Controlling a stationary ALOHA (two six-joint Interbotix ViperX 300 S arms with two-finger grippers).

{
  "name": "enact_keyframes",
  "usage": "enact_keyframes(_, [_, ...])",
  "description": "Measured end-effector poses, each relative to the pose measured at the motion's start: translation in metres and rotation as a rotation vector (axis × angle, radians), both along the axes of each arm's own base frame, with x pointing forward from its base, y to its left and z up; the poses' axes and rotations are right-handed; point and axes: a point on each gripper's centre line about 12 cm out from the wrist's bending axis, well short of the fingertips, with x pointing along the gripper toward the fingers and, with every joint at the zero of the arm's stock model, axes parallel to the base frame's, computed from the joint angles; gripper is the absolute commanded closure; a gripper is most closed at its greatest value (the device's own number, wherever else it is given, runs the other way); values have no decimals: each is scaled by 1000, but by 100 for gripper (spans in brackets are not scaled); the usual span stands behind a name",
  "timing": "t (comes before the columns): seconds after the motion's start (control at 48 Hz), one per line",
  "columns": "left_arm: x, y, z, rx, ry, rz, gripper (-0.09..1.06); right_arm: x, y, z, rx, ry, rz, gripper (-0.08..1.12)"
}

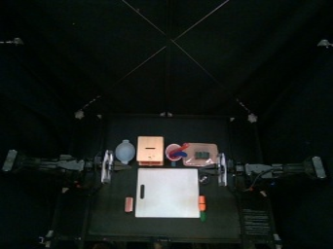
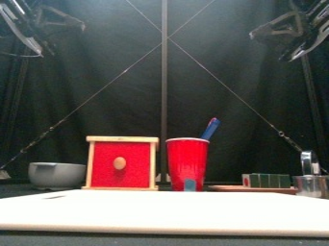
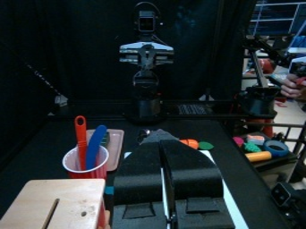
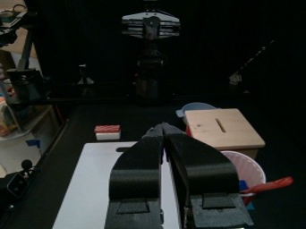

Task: Place sushi on board then cut the sushi with the knife then place the pieces on the plate
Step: Place the sushi on the board

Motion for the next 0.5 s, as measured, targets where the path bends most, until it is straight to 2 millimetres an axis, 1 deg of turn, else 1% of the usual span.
enact_keyframes(0.042, [1, 0, -2, -3, 8, 0, 101, 0, -1, -2, -2, 5, -5, 103])
enact_keyframes(0.188, [11, 2, -20, -2, 80, 11, 99, 2, -16, -16, 60, 61, -79, 102])
enact_keyframes(0.354, [18, 4, -27, 0, 101, 18, 99, 3, -40, -30, 125, 147, -200, 101])
enact_keyframes(0.5, [22, 4, -31, 7, 103, 18, 98, 2, -61, -42, 150, 268, -304, 100])
